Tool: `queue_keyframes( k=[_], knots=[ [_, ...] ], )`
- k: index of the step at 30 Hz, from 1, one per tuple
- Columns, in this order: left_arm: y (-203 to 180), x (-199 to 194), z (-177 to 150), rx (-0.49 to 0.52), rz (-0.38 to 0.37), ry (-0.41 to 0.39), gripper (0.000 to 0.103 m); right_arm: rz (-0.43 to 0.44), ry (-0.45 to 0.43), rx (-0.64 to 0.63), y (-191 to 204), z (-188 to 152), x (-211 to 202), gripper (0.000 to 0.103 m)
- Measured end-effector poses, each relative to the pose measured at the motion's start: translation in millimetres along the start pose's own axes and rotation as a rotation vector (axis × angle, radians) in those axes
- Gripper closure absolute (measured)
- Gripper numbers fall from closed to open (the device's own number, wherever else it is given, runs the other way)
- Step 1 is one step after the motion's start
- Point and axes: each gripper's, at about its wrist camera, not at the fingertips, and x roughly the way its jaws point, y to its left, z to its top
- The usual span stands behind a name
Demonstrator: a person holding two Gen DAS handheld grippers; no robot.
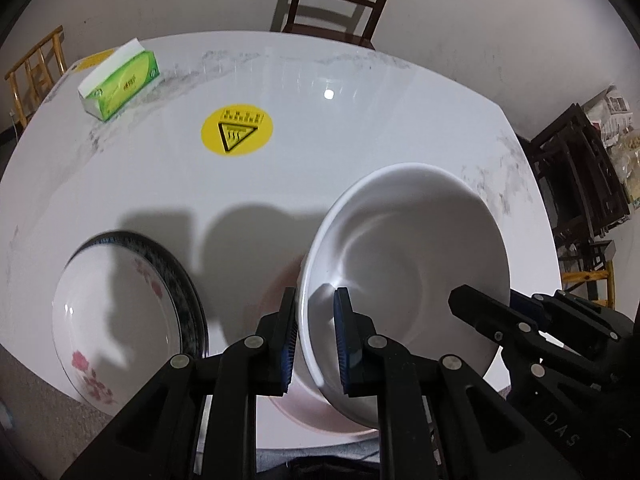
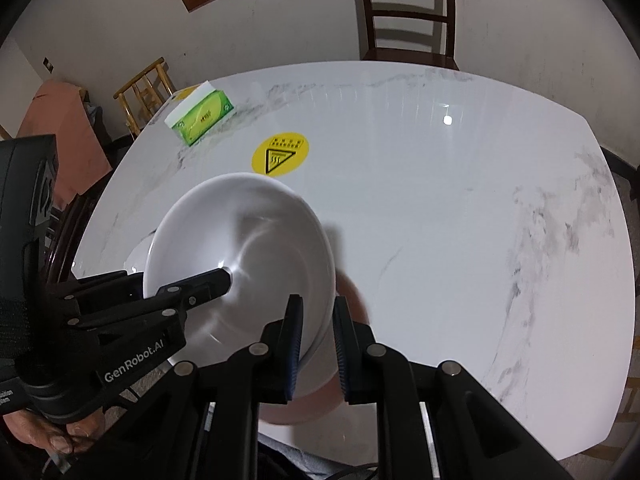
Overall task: Organize plates and bowls
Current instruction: 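Lift the Dog bowl with both grippers and carry it over the pink bowl, then lower the Dog bowl into the Rabbit bowl and open both grippers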
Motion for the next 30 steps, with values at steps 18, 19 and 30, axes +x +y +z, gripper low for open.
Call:
queue_keyframes(
  k=[18,19,30],
  knots=[
    [3.0,24.7,-26.9,0.01,0.027,0.071,0.09,0.012,0.075,0.029,-5.5,-23.3,26.8,0.087],
    [3.2,25.9,-27.3,0.012,0.026,0.073,0.09,0.012,0.078,0.029,-6.0,-23.0,27.9,0.087],
    [1.9,29.7,-26.4,0.027,0.03,0.08,0.09,0.021,0.107,0.048,-10.3,-23.5,41.6,0.087]
  ],
)
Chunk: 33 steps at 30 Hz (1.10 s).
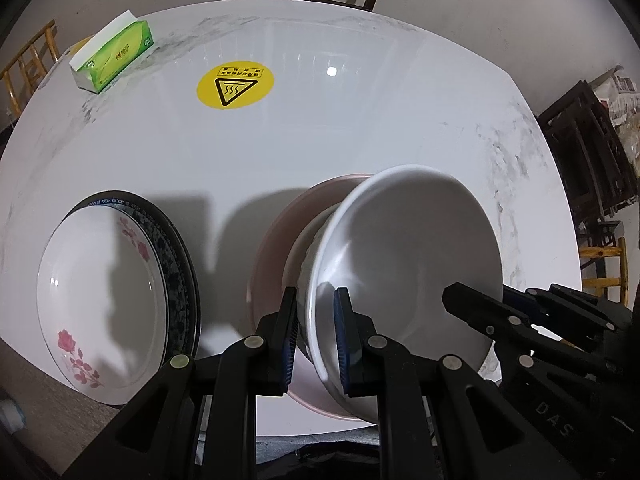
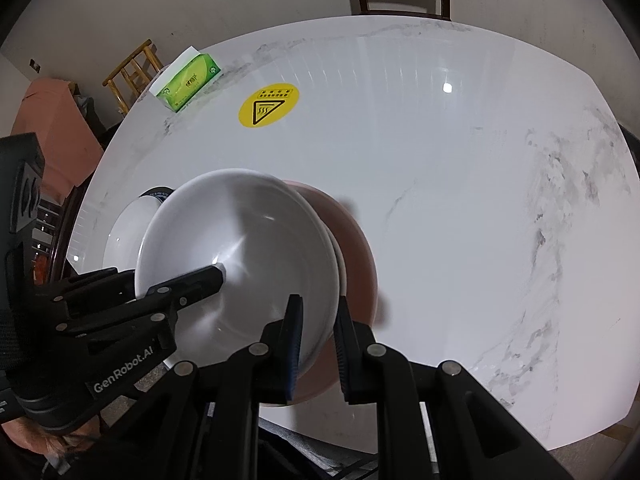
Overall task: Organize plates and bowls
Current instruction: 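Lower the Dog bowl into the Rabbit bowl and open both grippers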
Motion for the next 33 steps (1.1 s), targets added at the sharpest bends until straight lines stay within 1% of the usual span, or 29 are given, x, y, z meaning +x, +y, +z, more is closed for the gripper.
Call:
queue_keyframes(
  k=[7,14,15,16,18,20,22,27,28,33],
  knots=[
    [-2.7,2.3,-0.2,0.013,0.005,0.009,0.089,0.009,0.009,0.012,-2.9,1.1,4.0,0.087],
    [1.1,2.3,1.6,0.009,-0.006,0.016,0.089,0.003,0.012,0.004,-1.9,1.6,4.8,0.087],
    [1.8,1.9,2.0,0.008,-0.004,0.014,0.088,0.004,0.011,0.002,-1.2,1.5,4.7,0.085],
    [2.0,1.9,1.5,0.004,-0.001,0.011,0.086,0.0,0.013,0.0,-0.3,1.6,5.3,0.085],
    [2.4,-0.1,2.3,0.003,-0.004,0.008,0.085,-0.003,0.017,0.0,-1.2,0.6,5.9,0.085],
    [1.0,-4.6,3.0,0.009,0.004,-0.011,0.077,0.0,0.015,-0.001,-0.8,1.1,6.2,0.085],
    [0.2,-9.9,4.1,0.023,0.014,-0.036,0.077,0.007,0.012,0.0,-0.2,1.3,4.6,0.085],
    [3.7,-21.3,5.6,0.023,-0.002,-0.067,0.075,-0.007,0.003,-0.008,1.1,0.4,0.9,0.085],
    [5.2,-23.7,5.1,0.021,0.001,-0.072,0.074,-0.005,0.002,-0.005,0.6,0.2,0.2,0.085],
    [19.8,-33.0,2.3,-0.014,-0.014,-0.089,0.073,-0.001,-0.018,0.001,-0.4,-0.6,-8.5,0.085]
  ],
)
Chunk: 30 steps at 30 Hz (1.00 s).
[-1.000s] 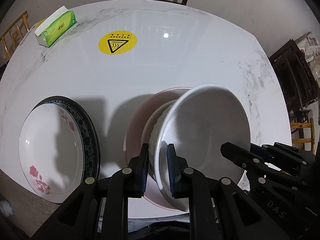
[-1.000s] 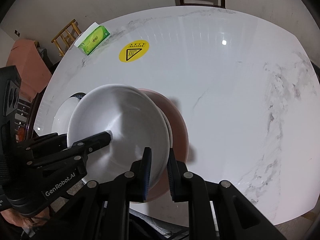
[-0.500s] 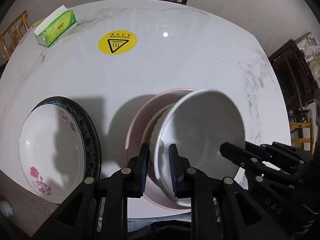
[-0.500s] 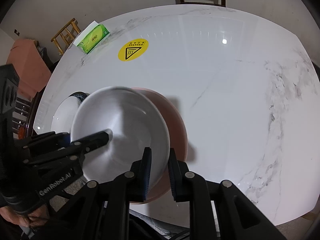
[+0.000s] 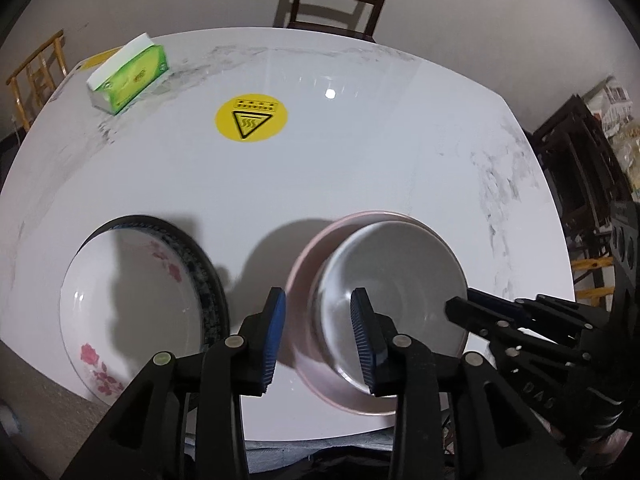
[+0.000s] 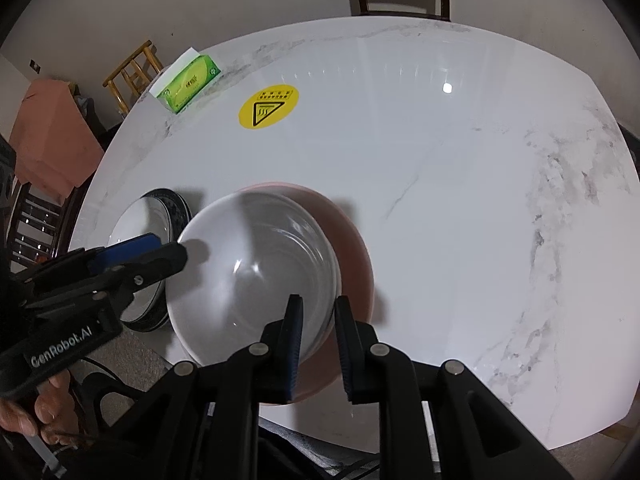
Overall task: Organize plates and bowls
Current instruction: 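Lower the Dog bowl into the Rabbit bowl and open both grippers, then clamp both grippers on the pink bowl rim holding the nested bowls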
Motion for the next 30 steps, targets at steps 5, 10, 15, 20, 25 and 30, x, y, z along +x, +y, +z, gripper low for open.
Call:
queue_keyframes(
  k=[5,10,15,20,25,30],
  knots=[
    [20.7,-3.9,-5.0,-0.068,-0.015,-0.002,0.072,0.005,-0.023,0.015,-2.5,-3.2,-13.1,0.085],
    [37.1,-4.0,-12.1,-0.122,-0.019,0.009,0.069,-0.008,-0.036,0.029,-6.0,-8.2,-23.4,0.085],
    [44.9,-1.3,-19.5,-0.146,-0.027,0.022,0.069,-0.034,-0.022,0.051,-14.3,-14.4,-23.5,0.085],
    [46.2,5.9,-23.7,-0.154,-0.026,0.046,0.067,-0.047,0.0,0.092,-23.9,-19.6,-16.9,0.085],
    [47.8,14.5,-25.0,-0.17,-0.029,0.063,0.067,-0.035,0.016,0.093,-22.6,-20.5,-9.9,0.085],
    [48.1,20.5,-23.8,-0.181,-0.036,0.068,0.066,-0.051,0.027,0.1,-21.8,-19.7,-2.2,0.085]
  ],
)
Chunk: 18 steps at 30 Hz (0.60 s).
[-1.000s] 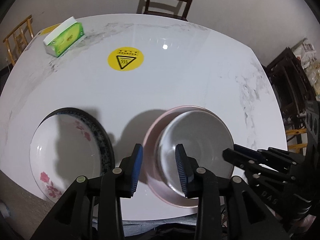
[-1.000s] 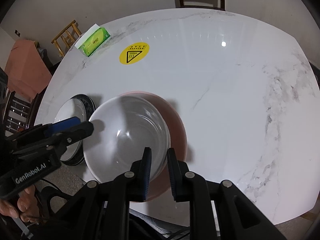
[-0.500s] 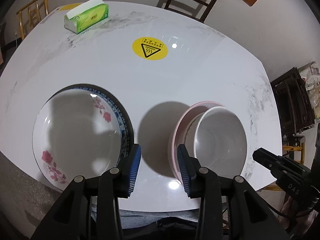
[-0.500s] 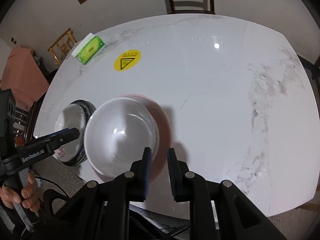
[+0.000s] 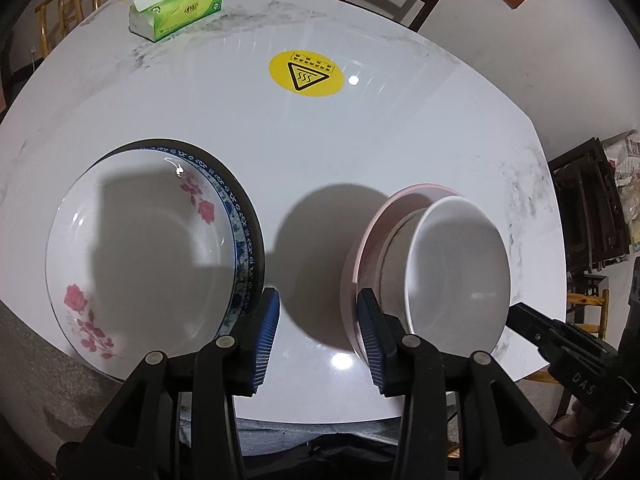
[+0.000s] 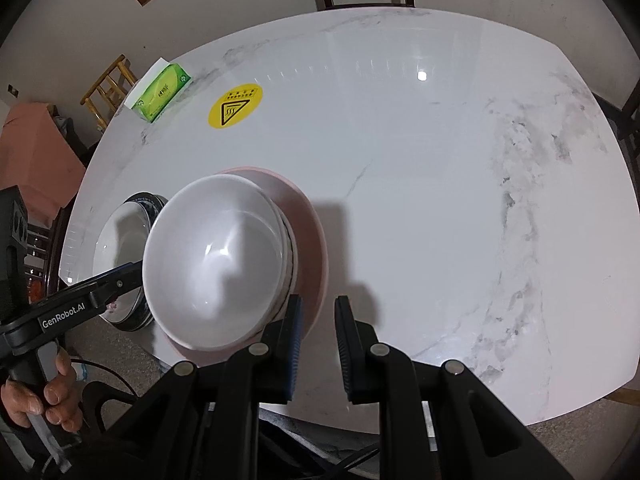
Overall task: Organize plates and bowls
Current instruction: 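Clamp both grippers on the pink bowl rim holding the nested bowls, then lift the pink bowl stack with both grippers toward the plate stack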
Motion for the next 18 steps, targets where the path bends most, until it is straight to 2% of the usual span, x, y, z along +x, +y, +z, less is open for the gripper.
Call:
queue_keyframes(
  k=[13,18],
  knots=[
    [1.1,23.9,-0.5,-0.023,-0.008,0.035,0.067,-0.008,0.026,0.016,1.2,3.0,19.0,0.085],
    [-0.3,28.1,-1.7,-0.021,-0.023,0.032,0.073,-0.007,0.032,0.021,0.1,2.7,25.0,0.085]
  ],
)
